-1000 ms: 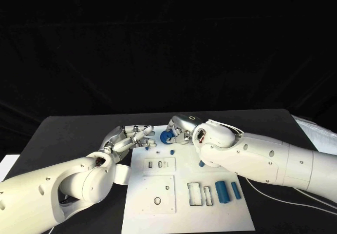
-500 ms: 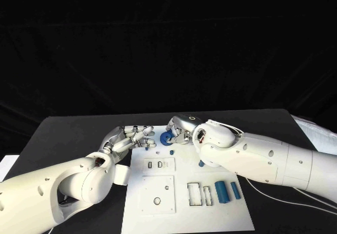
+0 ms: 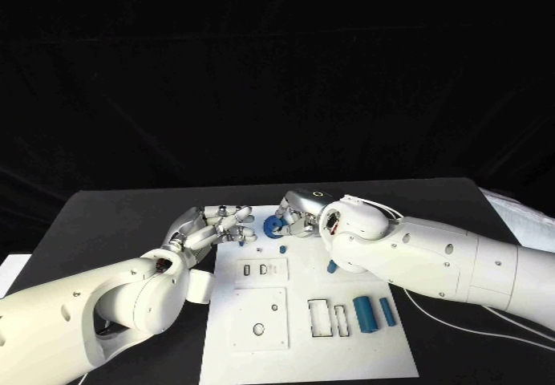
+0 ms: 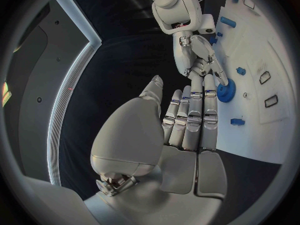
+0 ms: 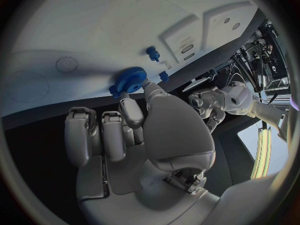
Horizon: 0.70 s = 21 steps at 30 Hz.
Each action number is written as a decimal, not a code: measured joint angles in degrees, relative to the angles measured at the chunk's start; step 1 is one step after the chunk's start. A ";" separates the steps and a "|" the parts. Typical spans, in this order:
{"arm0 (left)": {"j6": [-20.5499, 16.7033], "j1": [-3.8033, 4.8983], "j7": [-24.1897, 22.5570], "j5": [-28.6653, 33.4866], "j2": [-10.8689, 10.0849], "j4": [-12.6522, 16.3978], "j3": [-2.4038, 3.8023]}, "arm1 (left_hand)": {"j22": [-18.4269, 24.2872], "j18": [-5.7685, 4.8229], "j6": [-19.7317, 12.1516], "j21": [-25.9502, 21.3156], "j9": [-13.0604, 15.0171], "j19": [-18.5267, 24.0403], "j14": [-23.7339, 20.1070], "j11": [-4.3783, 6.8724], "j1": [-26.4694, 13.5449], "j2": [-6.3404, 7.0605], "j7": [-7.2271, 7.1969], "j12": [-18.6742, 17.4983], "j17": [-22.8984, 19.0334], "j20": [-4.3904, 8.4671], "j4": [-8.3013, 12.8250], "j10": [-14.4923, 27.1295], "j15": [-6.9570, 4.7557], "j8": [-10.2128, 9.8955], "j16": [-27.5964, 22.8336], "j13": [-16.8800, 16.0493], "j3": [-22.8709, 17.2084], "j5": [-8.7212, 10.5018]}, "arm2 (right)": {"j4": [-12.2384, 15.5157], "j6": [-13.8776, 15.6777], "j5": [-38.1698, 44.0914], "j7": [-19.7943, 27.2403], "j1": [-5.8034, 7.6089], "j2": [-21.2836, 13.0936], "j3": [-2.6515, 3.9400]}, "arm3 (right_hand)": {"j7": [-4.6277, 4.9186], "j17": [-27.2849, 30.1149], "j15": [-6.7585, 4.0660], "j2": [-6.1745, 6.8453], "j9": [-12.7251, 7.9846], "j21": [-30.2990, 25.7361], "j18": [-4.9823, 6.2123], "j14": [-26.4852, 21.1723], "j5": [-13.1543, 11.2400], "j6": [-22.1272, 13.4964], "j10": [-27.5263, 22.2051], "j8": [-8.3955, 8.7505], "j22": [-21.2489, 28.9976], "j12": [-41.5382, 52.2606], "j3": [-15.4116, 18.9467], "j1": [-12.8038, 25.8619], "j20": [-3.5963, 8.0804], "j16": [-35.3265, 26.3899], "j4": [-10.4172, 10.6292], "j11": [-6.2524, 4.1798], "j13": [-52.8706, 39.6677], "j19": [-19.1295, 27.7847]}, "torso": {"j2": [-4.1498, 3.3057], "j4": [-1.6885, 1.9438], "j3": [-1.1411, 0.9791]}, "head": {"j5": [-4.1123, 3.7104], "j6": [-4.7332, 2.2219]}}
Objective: Assemble the parts on the task board
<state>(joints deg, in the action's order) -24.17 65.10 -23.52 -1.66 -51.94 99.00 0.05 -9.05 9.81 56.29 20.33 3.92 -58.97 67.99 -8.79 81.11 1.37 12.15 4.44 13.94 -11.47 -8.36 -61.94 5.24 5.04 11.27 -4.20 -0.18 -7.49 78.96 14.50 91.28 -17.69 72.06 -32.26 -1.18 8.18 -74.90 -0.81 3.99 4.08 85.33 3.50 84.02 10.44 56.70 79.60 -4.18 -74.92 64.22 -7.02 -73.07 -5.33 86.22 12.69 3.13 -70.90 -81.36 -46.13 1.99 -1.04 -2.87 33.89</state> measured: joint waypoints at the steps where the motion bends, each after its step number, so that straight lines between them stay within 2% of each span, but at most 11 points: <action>1: 0.00 0.00 0.01 0.00 0.00 0.00 0.00 | 0.00 0.00 0.00 0.00 0.00 0.00 0.00 0.00 0.00 0.00 0.00 0.00 0.00 0.00 0.00 0.00 0.00 0.00 0.00 0.00 0.00 0.00 | -0.06 -0.04 -0.15 0.00 0.01 0.04 0.01 | 0.00 0.00 0.00 0.01 -0.05 0.00 0.00 0.00 0.11 0.00 0.00 0.00 0.00 0.00 0.07 0.01 0.00 0.00 0.07 0.00 0.00 0.00 | 0.00 0.01 0.00 | -0.01 0.05; 9: -0.05 0.00 0.13 0.00 0.00 0.00 0.00 | 0.00 0.00 -0.21 0.00 0.00 0.00 0.00 -0.03 0.00 0.00 0.21 0.00 0.16 0.00 0.16 0.03 0.00 -0.24 -0.23 0.00 0.16 0.00 | -0.34 0.00 -0.45 -0.10 0.06 0.22 -0.01 | -0.01 -0.05 0.00 0.04 -0.21 0.00 0.01 0.00 0.44 0.01 0.00 0.24 0.01 0.00 0.07 -0.02 -0.21 0.00 0.07 0.00 -0.25 -0.21 | 0.00 0.08 -0.01 | 0.02 0.25; 21: -0.08 0.00 0.27 0.00 -0.03 0.01 0.00 | -0.05 0.00 -0.21 0.00 0.00 0.00 0.00 -0.21 0.00 0.00 0.21 -0.28 0.28 0.00 0.16 0.21 0.00 -0.23 -0.23 0.00 0.16 0.00 | -0.51 0.36 -0.35 -0.23 0.03 0.07 -0.03 | 0.18 -0.04 0.00 0.93 -0.22 0.00 0.01 0.00 0.43 -0.22 0.00 0.29 0.01 0.23 0.24 -0.91 -0.21 0.00 -0.11 0.00 -0.34 -0.20 | 0.00 0.03 -0.01 | -0.01 0.27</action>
<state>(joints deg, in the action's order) -24.25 65.10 -23.25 -1.66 -51.98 99.01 0.05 -9.10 9.81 56.08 20.33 3.92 -58.97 67.99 -9.00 81.11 1.37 12.36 4.16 14.23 -11.48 -8.20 -61.73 5.24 4.81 11.04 -4.20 -0.01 -7.49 78.45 14.86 90.93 -17.92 72.09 -32.19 -1.21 8.36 -74.94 -0.82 4.92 3.87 85.33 3.51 84.02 10.87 56.48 79.60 -3.89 -74.90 64.45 -6.79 -73.99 -5.54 86.22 12.58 3.13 -71.24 -81.56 -46.13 2.02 -1.05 -2.88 34.16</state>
